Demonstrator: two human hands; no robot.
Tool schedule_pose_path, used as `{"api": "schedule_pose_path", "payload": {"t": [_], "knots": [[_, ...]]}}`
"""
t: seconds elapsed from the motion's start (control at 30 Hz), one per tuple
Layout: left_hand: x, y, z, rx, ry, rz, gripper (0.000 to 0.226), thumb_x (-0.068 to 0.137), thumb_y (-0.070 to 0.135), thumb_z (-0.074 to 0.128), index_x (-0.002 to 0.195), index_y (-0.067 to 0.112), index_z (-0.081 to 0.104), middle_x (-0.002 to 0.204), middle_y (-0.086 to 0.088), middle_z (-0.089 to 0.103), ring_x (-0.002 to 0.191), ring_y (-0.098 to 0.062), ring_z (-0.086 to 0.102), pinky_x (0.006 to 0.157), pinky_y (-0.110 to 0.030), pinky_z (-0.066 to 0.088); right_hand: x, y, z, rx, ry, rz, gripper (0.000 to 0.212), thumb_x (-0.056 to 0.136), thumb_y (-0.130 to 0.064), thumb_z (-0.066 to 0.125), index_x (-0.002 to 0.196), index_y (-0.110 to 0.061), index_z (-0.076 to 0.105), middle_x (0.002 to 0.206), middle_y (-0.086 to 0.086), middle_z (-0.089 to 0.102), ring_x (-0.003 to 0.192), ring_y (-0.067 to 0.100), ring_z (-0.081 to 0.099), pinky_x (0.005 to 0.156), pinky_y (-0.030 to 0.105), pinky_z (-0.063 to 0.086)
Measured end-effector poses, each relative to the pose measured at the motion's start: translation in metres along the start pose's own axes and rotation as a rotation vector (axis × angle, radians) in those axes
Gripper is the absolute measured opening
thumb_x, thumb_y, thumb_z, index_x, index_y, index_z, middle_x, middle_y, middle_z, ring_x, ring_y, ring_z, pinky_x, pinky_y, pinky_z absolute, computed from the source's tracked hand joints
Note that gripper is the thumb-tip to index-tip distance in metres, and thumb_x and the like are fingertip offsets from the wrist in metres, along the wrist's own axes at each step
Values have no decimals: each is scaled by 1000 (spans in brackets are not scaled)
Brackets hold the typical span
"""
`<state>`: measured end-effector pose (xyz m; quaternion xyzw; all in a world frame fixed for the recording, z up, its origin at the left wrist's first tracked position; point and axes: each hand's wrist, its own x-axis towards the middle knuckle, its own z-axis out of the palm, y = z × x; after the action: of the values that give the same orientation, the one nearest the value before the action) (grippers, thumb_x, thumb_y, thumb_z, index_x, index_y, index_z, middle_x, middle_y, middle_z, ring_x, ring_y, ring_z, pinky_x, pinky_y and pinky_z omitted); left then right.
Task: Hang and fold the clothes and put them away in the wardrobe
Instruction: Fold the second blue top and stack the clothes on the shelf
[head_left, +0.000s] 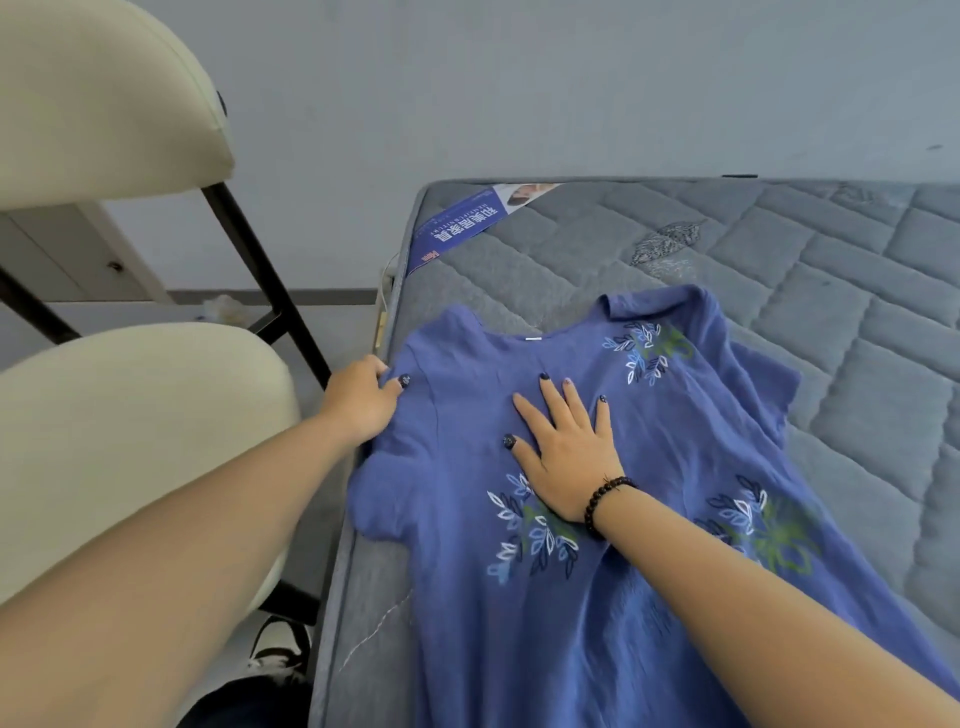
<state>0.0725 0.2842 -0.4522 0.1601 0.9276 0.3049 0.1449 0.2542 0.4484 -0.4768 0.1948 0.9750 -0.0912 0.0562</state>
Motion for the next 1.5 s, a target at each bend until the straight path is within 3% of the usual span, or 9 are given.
{"api": "schedule_pose_path", "payload": {"t": [0.27, 0.5, 0.63, 0.77, 0.93, 1.07, 1.17, 1.33, 1.5], "knots": [[-38, -6, -6, -27, 266, -12, 24, 94, 23, 56, 108, 4, 51, 113, -18, 54, 96, -35, 53, 76, -37, 39, -18, 0, -4, 26, -16, 21, 64, 98, -53, 19, 152, -29, -6, 159, 0, -15, 146, 22, -13, 118, 48, -4], [-155, 3, 32, 154, 185, 46, 65, 92, 29, 54, 146, 6, 27, 155, -20, 17, 144, -35, 15, 116, -43, 19, -91, -9, 10, 9, -15, 29, 85, 74, -62, -11, 151, -26, -8, 159, 3, -16, 146, 26, -15, 118, 49, -5], [-233, 4, 61, 107, 111, -45, 77, 94, 34, 52, 152, 10, 8, 159, -19, -4, 147, -33, 0, 118, -42, 10, -136, -12, 20, -12, 3, 15, 89, 75, -69, -20, 152, -26, -4, 160, 4, -13, 146, 25, -13, 117, 48, -6], [-293, -3, 77, 89, 97, -104, 80, 94, 35, 52, 151, 4, 5, 159, -15, 8, 146, -30, 11, 118, -38, 14, -186, 3, 25, -36, -4, 43, 104, 63, -73, -34, 151, -26, -6, 160, 4, -12, 146, 24, -14, 118, 47, -7], [-344, -2, 79, 49, 63, -70, 66, 92, 26, 55, 147, 8, 23, 144, -10, 35, 134, -29, 33, 108, -39, 30, -242, 19, 26, -29, -41, 77, 93, 69, -65, -16, 152, -25, -3, 160, 4, -12, 146, 24, -14, 117, 45, -8], [-375, -6, 72, -169, -50, -168, 32, 85, 21, 62, 111, 9, 47, 108, -8, 57, 102, -32, 55, 82, -38, 45, -279, 43, 25, 3, 45, 251, 87, 79, -66, -4, 152, -19, 7, 160, 9, -3, 146, 29, -9, 117, 48, -3], [-384, -11, 64, -235, -198, -217, 29, 80, 20, 69, 101, 9, 53, 104, -7, 61, 96, -28, 59, 78, -33, 46, -310, 65, 24, 43, 61, 482, 75, 94, -62, 22, 152, -17, 8, 160, 10, -2, 146, 32, -9, 117, 53, 0], [-402, -12, 53, -410, -286, -235, 13, 88, 5, 58, 99, 11, 60, 102, -12, 68, 89, -26, 63, 75, -32, 49, -345, 83, 17, 148, 61, 647, 72, 95, -57, 30, 152, -18, 8, 159, 16, -1, 145, 36, -1, 116, 49, 6], [-421, -10, 37, -609, -297, -372, 11, 94, 17, 58, 85, 12, 58, 58, -2, 58, 48, -13, 48, 43, -19, 36, -363, 104, -2, 305, 150, 723, 63, 93, -20, 41, 151, -21, 16, 157, 13, 8, 138, 35, 20, 109, 42, 28]]}}
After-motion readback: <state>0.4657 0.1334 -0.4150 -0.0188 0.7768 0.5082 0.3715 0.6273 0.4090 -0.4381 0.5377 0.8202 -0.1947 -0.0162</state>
